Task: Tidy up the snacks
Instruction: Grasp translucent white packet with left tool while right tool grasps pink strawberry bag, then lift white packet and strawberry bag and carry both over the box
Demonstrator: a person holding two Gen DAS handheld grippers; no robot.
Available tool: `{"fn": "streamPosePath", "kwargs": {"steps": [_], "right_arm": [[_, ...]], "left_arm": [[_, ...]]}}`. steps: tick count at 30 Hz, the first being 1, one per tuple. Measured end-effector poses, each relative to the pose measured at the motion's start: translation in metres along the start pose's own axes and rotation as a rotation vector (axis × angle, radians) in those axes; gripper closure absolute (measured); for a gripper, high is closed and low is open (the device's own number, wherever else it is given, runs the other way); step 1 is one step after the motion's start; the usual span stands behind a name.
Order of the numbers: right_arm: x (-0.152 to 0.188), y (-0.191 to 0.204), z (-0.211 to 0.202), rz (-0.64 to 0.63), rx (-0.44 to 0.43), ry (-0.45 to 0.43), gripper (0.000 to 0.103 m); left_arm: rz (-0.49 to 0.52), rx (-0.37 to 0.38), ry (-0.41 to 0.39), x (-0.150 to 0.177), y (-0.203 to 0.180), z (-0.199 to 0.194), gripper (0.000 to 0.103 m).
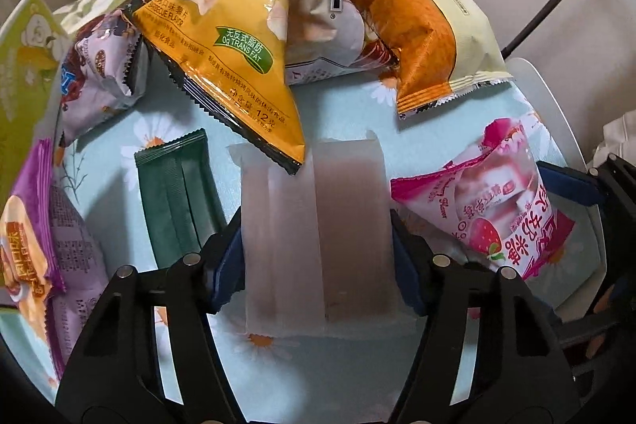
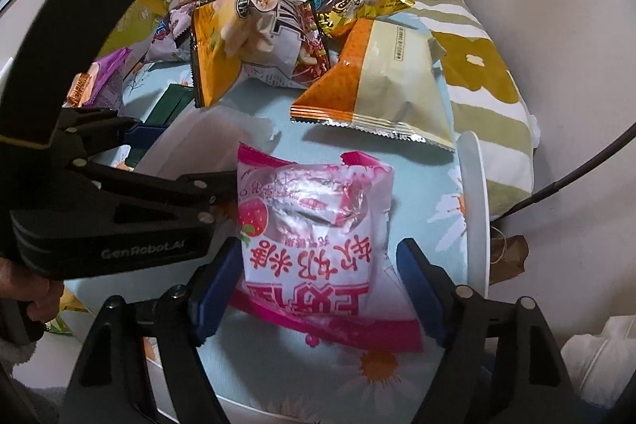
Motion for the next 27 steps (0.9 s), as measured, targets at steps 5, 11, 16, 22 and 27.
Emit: {"fn": "streamPosePath", "kwargs": {"steps": [5,11,16,22,27], "right_arm": [[-0.003,-0.003,0.006,0.010,-0.017,0.012,0.033],[-0.003,-0.002,0.011,-0.005,-0.014,0.018,0.037],[-0.002,-0.001,0.009,-0.033,-0.014,0.018,0.044],[-0.003,0.005,-0.006,-0.048,-0.001,-0.026,0.064],[-0.007,0.008,-0.022,-0.022,-0.022,-0.059,0.067]], "left_arm": [[-0.003,0.004,0.010,0.004,0.000,-0.004,0.042],[-0.026,0.018,0.026,0.019,0.010,-0.008,0.042],[-0.060,0.036,0.039,0.030,0.017,-0.011,0.043],[-0.110,0.058,0.022,0.043,0.027,-0.025,0.043],[-0.164,0.075,-0.002,0.050,0.033,-0.047,0.043]]}}
Point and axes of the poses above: each gripper's, at about its wrist camera, not at the fingertips, and z roughly the way its jaws point, y to its left, x to its underside, the point moved 1 cm from there along z, roughly the way its jaws point, and after that the axes turned 11 degrees about -x, right-handed, at the moved point
